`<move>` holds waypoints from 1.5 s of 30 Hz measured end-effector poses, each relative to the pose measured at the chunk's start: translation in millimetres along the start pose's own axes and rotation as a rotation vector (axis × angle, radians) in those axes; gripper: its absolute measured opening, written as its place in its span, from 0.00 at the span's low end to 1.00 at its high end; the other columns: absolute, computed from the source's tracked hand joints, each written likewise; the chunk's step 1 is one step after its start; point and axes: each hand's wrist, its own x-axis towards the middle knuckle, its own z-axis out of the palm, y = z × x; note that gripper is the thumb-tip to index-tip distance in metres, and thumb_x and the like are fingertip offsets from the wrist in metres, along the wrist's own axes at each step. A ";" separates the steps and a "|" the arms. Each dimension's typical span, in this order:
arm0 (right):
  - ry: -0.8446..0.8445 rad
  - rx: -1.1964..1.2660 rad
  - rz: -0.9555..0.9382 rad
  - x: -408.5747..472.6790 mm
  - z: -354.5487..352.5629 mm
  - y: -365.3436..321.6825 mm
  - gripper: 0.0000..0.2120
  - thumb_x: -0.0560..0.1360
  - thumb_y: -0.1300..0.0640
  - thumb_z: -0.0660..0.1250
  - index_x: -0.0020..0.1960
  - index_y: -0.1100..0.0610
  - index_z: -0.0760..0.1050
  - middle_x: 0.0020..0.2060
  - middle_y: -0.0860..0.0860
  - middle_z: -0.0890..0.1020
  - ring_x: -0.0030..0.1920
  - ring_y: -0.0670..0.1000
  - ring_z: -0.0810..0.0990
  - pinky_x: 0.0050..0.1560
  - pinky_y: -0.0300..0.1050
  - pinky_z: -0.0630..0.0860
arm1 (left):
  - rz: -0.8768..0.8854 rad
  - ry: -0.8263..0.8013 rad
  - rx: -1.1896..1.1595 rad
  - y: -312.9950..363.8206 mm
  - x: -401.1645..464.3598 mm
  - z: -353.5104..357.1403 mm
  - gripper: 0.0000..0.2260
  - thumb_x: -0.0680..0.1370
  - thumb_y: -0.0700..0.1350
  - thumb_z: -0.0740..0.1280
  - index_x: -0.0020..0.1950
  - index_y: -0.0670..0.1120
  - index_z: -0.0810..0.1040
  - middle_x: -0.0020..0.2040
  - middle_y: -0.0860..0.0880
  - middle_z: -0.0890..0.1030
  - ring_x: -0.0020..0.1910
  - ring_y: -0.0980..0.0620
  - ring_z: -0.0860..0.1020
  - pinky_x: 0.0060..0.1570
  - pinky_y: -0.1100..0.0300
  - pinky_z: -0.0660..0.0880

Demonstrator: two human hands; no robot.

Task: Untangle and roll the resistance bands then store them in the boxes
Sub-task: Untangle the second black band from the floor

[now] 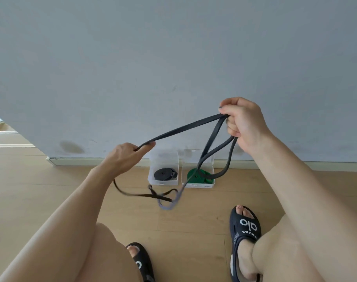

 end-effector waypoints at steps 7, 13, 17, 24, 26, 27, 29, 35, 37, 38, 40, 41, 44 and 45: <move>-0.279 -0.177 0.145 -9.6 -1.3 2.8 0.04 0.79 0.66 0.66 0.51 0.59 0.77 0.24 0.46 0.60 0.23 0.47 0.55 0.23 0.40 0.52 | -0.026 -0.736 0.112 -22.7 -19.5 18.5 0.11 0.83 0.51 0.65 0.50 0.45 0.83 0.54 0.48 0.86 0.56 0.48 0.84 0.63 0.54 0.77; -0.438 -0.249 0.213 -19.4 7.7 5.2 0.04 0.81 0.62 0.66 0.55 0.59 0.78 0.25 0.48 0.66 0.24 0.45 0.58 0.23 0.39 0.52 | 0.139 -0.622 0.003 5.9 -30.5 20.4 0.22 0.82 0.45 0.68 0.74 0.62 0.69 0.71 0.55 0.76 0.68 0.60 0.74 0.72 0.56 0.69; -0.531 -0.314 0.228 -22.6 14.5 7.8 0.06 0.81 0.60 0.66 0.56 0.60 0.79 0.26 0.49 0.68 0.26 0.47 0.58 0.24 0.39 0.52 | 0.369 -0.521 -0.426 49.4 -50.4 19.7 0.16 0.85 0.52 0.63 0.73 0.61 0.72 0.69 0.60 0.79 0.70 0.64 0.73 0.69 0.62 0.66; -0.597 -0.329 0.205 -23.7 18.3 8.8 0.05 0.82 0.58 0.67 0.56 0.58 0.79 0.26 0.50 0.70 0.24 0.47 0.57 0.25 0.41 0.52 | 0.454 -0.456 -0.730 74.3 -50.4 33.2 0.12 0.87 0.43 0.57 0.58 0.34 0.73 0.57 0.41 0.85 0.61 0.46 0.83 0.65 0.52 0.77; -0.588 -0.321 0.196 -21.8 18.8 10.0 0.06 0.82 0.58 0.67 0.56 0.58 0.79 0.26 0.50 0.71 0.25 0.48 0.57 0.24 0.41 0.52 | 0.426 -0.468 -0.774 72.9 -47.8 32.6 0.11 0.87 0.43 0.57 0.58 0.34 0.73 0.52 0.41 0.86 0.54 0.45 0.84 0.59 0.52 0.78; -0.583 -0.316 0.192 -21.0 18.7 10.3 0.06 0.82 0.57 0.67 0.56 0.58 0.79 0.26 0.50 0.71 0.25 0.48 0.57 0.24 0.41 0.52 | 0.418 -0.465 -0.785 73.0 -47.3 31.6 0.10 0.87 0.43 0.58 0.57 0.36 0.72 0.49 0.41 0.85 0.51 0.44 0.84 0.56 0.53 0.79; -0.578 -0.310 0.191 -19.4 18.7 10.5 0.06 0.82 0.57 0.67 0.56 0.58 0.79 0.27 0.51 0.72 0.24 0.47 0.57 0.23 0.40 0.53 | 0.414 -0.465 -0.799 73.4 -47.3 29.6 0.07 0.87 0.42 0.58 0.54 0.41 0.72 0.46 0.42 0.85 0.49 0.44 0.83 0.54 0.54 0.78; -0.569 -0.312 0.176 -18.0 20.0 9.5 0.08 0.81 0.57 0.67 0.57 0.60 0.79 0.27 0.51 0.74 0.24 0.48 0.58 0.22 0.39 0.54 | 0.381 -0.492 -0.840 72.2 -46.5 23.2 0.05 0.87 0.41 0.58 0.53 0.44 0.71 0.45 0.44 0.82 0.47 0.46 0.81 0.56 0.52 0.77; -0.563 -0.323 0.167 -18.3 20.6 8.8 0.07 0.82 0.57 0.67 0.57 0.59 0.80 0.27 0.52 0.75 0.24 0.48 0.58 0.23 0.39 0.55 | 0.385 -0.477 -0.832 70.8 -45.6 21.5 0.05 0.87 0.42 0.59 0.52 0.44 0.71 0.44 0.45 0.81 0.45 0.46 0.78 0.55 0.52 0.75; -0.559 -0.335 0.162 -18.9 21.1 8.6 0.07 0.82 0.57 0.67 0.57 0.59 0.80 0.27 0.52 0.75 0.24 0.47 0.58 0.23 0.39 0.55 | 0.397 -0.461 -0.805 69.8 -44.9 20.6 0.06 0.87 0.43 0.59 0.51 0.45 0.71 0.43 0.46 0.79 0.44 0.47 0.76 0.53 0.52 0.73; -0.550 -0.360 0.153 -20.1 21.5 9.1 0.07 0.82 0.57 0.68 0.57 0.60 0.79 0.27 0.52 0.75 0.23 0.47 0.59 0.22 0.39 0.55 | 0.414 -0.424 -0.738 68.2 -43.9 18.9 0.07 0.85 0.47 0.61 0.48 0.48 0.72 0.42 0.46 0.76 0.44 0.48 0.74 0.52 0.52 0.70; -0.546 -0.371 0.149 -20.4 21.7 9.6 0.07 0.82 0.57 0.68 0.56 0.60 0.79 0.27 0.52 0.75 0.23 0.47 0.60 0.23 0.38 0.55 | 0.415 -0.416 -0.718 66.9 -43.6 18.4 0.07 0.85 0.47 0.61 0.48 0.48 0.73 0.42 0.46 0.77 0.44 0.48 0.75 0.52 0.52 0.71; -0.543 -0.415 0.131 -21.2 22.3 11.0 0.07 0.82 0.56 0.69 0.56 0.60 0.80 0.28 0.53 0.76 0.23 0.46 0.61 0.23 0.38 0.57 | 0.416 -0.455 -0.662 63.7 -43.3 17.7 0.08 0.86 0.44 0.61 0.49 0.45 0.75 0.45 0.46 0.81 0.47 0.49 0.79 0.57 0.52 0.75; -0.547 -0.431 0.125 -21.7 22.6 11.6 0.08 0.81 0.56 0.69 0.56 0.60 0.80 0.28 0.53 0.76 0.23 0.46 0.61 0.24 0.38 0.57 | 0.414 -0.470 -0.627 63.6 -43.9 17.4 0.08 0.86 0.44 0.61 0.50 0.43 0.76 0.47 0.46 0.82 0.48 0.49 0.81 0.58 0.52 0.77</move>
